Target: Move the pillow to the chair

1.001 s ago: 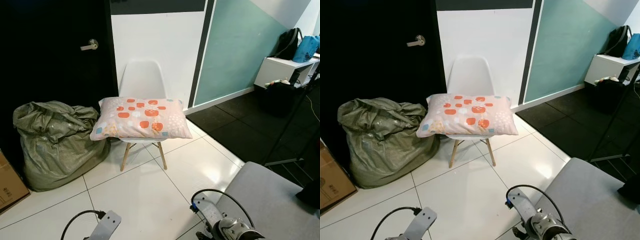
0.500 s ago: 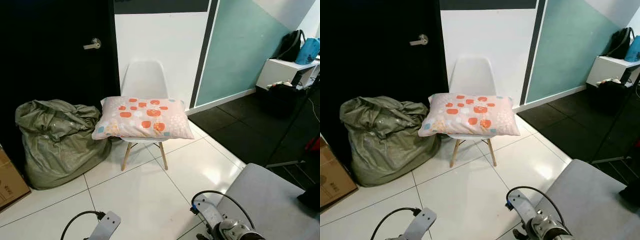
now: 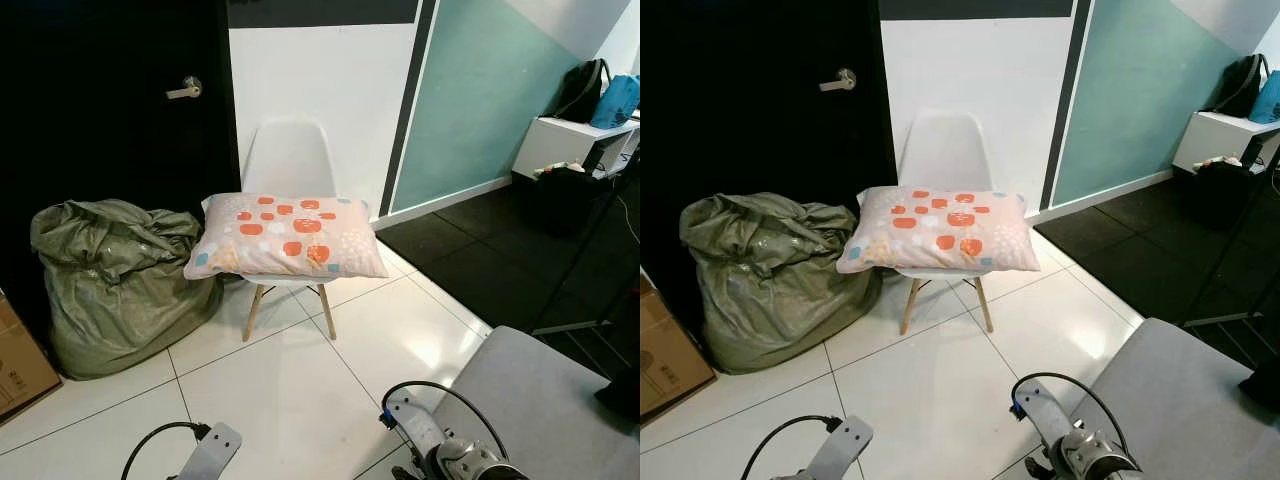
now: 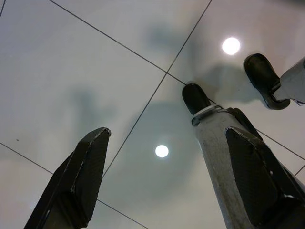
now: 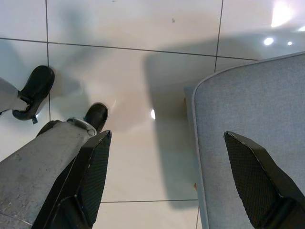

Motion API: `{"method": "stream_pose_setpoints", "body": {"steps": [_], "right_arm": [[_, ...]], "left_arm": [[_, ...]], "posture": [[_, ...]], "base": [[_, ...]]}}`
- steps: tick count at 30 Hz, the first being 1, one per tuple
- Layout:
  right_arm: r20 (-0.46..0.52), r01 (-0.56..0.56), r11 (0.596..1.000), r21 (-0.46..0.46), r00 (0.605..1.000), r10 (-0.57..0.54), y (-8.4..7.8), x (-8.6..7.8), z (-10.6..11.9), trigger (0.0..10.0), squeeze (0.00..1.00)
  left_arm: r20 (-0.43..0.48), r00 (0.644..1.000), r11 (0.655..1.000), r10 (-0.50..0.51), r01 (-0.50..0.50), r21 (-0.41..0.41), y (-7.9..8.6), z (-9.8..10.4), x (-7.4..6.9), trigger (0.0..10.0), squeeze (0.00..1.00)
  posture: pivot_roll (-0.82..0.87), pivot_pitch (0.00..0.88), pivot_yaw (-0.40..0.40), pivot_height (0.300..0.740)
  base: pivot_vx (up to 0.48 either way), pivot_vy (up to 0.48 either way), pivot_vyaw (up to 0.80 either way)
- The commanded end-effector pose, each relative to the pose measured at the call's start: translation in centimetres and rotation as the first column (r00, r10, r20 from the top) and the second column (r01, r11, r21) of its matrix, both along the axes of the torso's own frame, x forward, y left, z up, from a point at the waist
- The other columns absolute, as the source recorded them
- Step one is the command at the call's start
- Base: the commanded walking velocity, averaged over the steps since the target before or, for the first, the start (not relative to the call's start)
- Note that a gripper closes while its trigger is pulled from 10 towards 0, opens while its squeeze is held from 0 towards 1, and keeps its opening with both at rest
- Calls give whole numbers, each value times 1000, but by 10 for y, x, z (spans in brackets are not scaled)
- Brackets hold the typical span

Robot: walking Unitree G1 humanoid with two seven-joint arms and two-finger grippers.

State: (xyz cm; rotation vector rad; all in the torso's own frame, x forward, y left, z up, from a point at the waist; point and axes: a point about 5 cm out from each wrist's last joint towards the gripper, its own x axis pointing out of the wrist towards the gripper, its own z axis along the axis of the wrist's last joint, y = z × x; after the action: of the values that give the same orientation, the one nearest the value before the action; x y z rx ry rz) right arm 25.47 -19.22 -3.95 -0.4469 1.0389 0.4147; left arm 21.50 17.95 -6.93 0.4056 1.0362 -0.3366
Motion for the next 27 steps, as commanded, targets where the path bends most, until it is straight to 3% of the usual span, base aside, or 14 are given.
{"method": "stream_pose_setpoints", "body": {"steps": [1, 27], "right_arm": [[20, 10, 1000, 13, 1000, -10, 3, 5, 3, 10000, 0], [82, 11, 1000, -15, 997, -10, 10, 17, 11, 10000, 0]], "left_arm": [[1, 1000, 1000, 2, -2, 12, 6, 2, 3, 10000, 0], [29, 999, 1000, 18, -19, 8, 10, 9, 13, 10000, 0]], "posture": [[-122, 0, -47, 740], [-184, 0, 15, 740]], "base": [[0, 0, 0], [0, 0, 0]]}}
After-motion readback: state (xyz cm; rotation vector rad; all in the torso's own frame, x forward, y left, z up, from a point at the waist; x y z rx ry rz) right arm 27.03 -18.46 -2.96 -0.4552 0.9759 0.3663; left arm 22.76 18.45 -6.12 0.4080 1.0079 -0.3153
